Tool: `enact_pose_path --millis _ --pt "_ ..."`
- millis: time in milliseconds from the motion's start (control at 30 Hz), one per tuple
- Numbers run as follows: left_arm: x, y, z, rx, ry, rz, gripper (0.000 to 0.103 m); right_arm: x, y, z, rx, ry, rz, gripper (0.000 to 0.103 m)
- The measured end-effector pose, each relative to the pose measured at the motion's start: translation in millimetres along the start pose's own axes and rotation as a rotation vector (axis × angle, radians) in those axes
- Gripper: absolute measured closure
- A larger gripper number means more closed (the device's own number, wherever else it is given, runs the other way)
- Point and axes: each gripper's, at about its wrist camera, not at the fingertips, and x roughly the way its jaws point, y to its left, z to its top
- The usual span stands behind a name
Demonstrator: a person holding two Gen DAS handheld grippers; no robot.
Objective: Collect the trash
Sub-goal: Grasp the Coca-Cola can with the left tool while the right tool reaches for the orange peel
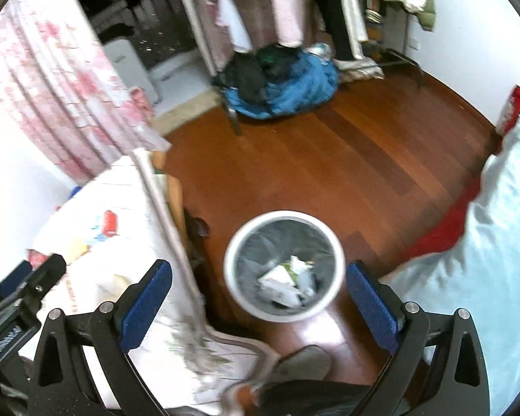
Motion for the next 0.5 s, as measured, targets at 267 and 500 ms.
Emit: enact_pose_path --millis 267,500 --pt "6 143 -22 -0.147 0.049 0.235 0.006 51 120 -16 -0.100 0.088 0.117 0.001" --pt "37 251 -36 -0.279 0.099 0.407 0.006 142 206 -39 -0.125 0.275 0.111 0.001"
